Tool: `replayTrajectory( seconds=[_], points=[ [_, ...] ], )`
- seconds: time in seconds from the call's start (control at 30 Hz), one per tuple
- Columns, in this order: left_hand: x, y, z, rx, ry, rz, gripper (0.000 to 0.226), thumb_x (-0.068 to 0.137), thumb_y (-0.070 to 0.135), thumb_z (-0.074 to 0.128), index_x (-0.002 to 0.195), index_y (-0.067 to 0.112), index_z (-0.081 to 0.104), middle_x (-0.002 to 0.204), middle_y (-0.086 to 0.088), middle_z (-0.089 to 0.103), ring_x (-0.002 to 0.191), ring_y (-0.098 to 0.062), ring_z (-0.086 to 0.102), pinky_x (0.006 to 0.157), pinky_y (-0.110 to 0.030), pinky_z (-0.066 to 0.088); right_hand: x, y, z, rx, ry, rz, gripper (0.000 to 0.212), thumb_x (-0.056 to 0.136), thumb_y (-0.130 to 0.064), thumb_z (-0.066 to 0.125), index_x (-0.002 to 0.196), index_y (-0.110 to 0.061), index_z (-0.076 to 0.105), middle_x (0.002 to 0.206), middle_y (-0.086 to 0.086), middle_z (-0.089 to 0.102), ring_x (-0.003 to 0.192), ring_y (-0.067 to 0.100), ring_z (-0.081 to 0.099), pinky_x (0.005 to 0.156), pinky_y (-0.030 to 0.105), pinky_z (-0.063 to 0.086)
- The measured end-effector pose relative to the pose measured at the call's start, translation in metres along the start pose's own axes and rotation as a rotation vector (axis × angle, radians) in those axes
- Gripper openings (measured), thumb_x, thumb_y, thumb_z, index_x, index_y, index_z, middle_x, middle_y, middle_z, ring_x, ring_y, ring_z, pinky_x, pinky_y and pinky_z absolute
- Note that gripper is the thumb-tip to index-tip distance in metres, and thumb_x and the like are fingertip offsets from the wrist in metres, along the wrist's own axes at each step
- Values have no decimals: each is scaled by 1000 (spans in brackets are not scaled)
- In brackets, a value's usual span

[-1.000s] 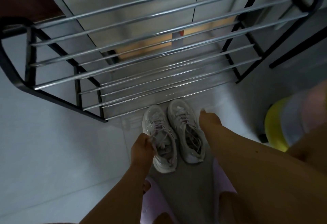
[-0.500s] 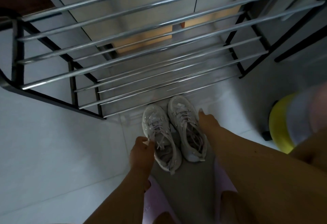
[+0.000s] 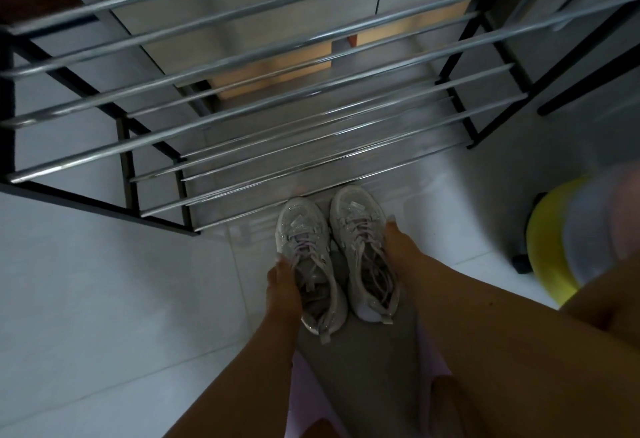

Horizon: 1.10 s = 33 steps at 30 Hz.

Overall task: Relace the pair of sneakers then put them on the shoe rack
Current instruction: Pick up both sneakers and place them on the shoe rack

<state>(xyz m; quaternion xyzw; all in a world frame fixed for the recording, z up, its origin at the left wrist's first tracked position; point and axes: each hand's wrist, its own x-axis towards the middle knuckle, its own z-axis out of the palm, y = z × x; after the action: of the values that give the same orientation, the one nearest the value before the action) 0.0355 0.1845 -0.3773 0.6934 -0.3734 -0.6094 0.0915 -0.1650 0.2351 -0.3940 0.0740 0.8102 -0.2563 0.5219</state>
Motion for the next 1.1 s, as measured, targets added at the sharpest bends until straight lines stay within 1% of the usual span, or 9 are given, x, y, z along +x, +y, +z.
replayTrajectory(
  seconds=[0.07,0.2,0.3,0.4,0.5,0.63,0.73,0.93,1.1],
  points=[
    [15,-5,1,-191,-62,-119,112,54,97,34,128,16,55,126,-11,61,115,-29,57,106,-47,40,5,0,1,61,-11,24,86,91,-66,16,144,0,29,147,21,35,133,35,37,113,45,26],
    [11,18,5,-310,-209,-173,75,93,65,18,123,9,57,114,-20,64,106,-33,60,87,-41,51,11,0,5,134,-37,61,90,88,-69,25,146,-1,23,150,20,30,134,35,35,113,45,26],
    [20,13,9,-266,-220,-164,70,96,61,19,128,9,54,120,-20,61,110,-35,59,77,-36,53,48,16,8,212,-62,91,117,62,-83,40,149,-9,17,153,15,25,134,35,34,114,49,24],
    [24,6,8,-259,-203,-124,80,85,75,28,135,15,47,126,-17,60,112,-33,60,86,-45,54,60,24,14,120,-113,91,136,35,-90,29,147,-12,28,150,14,33,134,33,36,114,48,25],
    [46,-26,10,-237,-200,-141,108,52,94,46,134,24,49,125,-15,61,111,-33,61,95,-55,48,29,13,9,14,-119,27,127,45,-90,19,144,-12,35,146,15,40,131,31,41,113,46,28],
    [26,-7,10,-226,-173,-62,70,82,71,34,140,33,38,128,-12,58,114,-31,58,97,-55,46,27,16,10,97,-125,44,91,79,-71,26,144,-8,34,144,16,42,127,32,45,109,47,34],
    [22,-7,12,-246,-172,-35,51,97,56,27,144,38,28,131,-11,53,118,-32,54,101,-55,43,50,29,14,156,-110,33,113,60,-85,23,143,-10,35,141,17,45,125,33,47,108,49,35],
    [20,-12,16,-216,-248,-86,95,61,91,41,142,43,31,140,-11,49,124,-31,51,100,-53,44,111,63,23,149,-95,-29,139,32,-105,18,140,-20,40,136,12,52,120,32,51,107,51,34],
    [8,0,23,-140,-175,55,62,79,73,36,137,60,16,149,-9,38,132,-36,41,107,-59,34,103,64,14,268,-130,-39,138,32,-105,30,143,-21,34,139,11,48,122,32,50,107,54,34]
  ],
)
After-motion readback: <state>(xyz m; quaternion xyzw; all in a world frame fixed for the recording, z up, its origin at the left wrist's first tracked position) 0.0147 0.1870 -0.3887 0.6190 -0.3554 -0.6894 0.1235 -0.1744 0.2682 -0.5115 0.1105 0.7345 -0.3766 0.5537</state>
